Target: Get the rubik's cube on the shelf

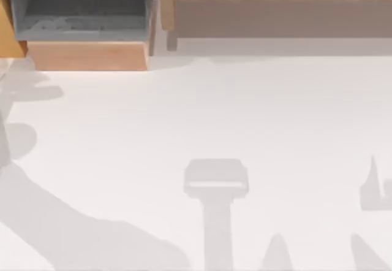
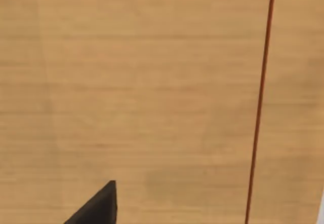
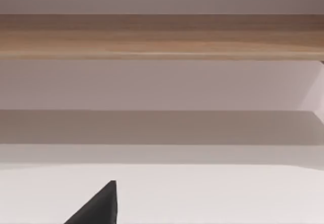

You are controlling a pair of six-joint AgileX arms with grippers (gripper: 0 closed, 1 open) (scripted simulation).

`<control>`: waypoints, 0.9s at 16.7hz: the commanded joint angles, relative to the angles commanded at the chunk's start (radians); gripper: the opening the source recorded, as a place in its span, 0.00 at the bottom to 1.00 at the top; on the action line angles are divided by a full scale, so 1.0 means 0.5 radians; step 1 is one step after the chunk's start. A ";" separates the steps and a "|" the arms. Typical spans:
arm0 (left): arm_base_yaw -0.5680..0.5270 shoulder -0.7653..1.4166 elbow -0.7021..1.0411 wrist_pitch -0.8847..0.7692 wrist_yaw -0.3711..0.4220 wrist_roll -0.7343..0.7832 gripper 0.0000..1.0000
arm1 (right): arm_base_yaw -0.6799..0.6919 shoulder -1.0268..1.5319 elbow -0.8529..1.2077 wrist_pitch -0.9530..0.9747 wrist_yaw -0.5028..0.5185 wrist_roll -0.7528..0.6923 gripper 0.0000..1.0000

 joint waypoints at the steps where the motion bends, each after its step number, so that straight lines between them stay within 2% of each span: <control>1: 0.000 0.000 0.000 0.000 0.000 0.000 0.92 | 0.000 0.000 0.000 0.000 0.000 0.000 1.00; 13: 0.000 0.000 0.000 0.000 0.000 0.000 0.02 | 0.000 0.000 0.000 0.000 0.000 0.000 1.00; 15: 0.000 0.000 0.000 0.000 0.000 0.000 0.00 | 0.000 0.000 0.000 0.000 0.000 0.000 1.00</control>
